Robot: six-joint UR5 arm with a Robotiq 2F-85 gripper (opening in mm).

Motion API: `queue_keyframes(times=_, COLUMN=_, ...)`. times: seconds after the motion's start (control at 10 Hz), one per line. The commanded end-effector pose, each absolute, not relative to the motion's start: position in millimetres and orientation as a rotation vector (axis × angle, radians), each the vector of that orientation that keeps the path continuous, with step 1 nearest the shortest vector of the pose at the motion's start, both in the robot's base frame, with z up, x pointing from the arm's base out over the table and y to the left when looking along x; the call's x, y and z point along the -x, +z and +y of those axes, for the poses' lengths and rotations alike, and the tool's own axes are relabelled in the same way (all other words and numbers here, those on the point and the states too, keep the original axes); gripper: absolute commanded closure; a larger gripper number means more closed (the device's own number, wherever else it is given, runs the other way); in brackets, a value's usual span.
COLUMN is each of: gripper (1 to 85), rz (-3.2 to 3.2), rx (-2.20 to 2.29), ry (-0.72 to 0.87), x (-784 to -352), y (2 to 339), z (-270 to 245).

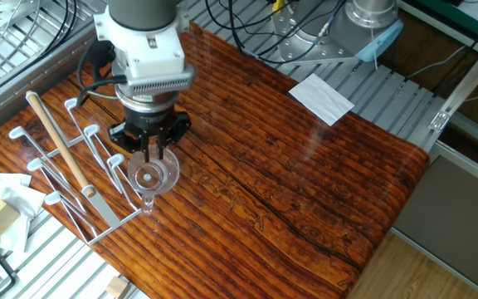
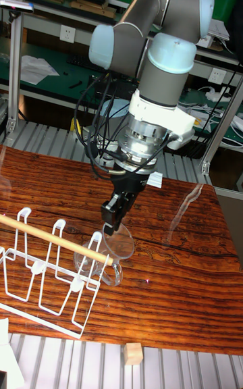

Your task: Take the cup off the cup rack

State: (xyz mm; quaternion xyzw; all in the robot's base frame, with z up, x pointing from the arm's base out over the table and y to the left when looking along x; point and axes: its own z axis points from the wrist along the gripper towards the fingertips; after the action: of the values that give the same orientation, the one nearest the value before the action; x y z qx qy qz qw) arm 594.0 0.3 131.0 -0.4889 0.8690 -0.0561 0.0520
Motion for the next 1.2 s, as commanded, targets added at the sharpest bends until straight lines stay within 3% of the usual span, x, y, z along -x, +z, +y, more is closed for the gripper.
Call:
queue_keyframes(times=0.0, gripper=59.0, rz=2.640, rx=1.498, ry=-0.163, x=-586, y=133, z=-7)
queue_keyframes(times=0.5, gripper=59.0, rz=2.671, rx=1.548, ry=-0.199, x=-573, y=142, z=-27)
queue_keyframes(times=0.8, gripper=58.0, rz=2.745, rx=1.513, ry=-0.136, x=-561, y=179, z=-30)
queue_keyframes(times=0.9, gripper=58.7, rz=2.815, rx=1.411, ry=-0.048, x=-557, y=190, z=-18)
queue_keyframes(times=1.0, gripper=64.7, rz=2.885, rx=1.278, ry=0.073, x=-556, y=199, z=3)
queue_keyframes(times=1.1, gripper=77.7, rz=2.969, rx=1.121, ry=0.192, x=-557, y=214, z=31)
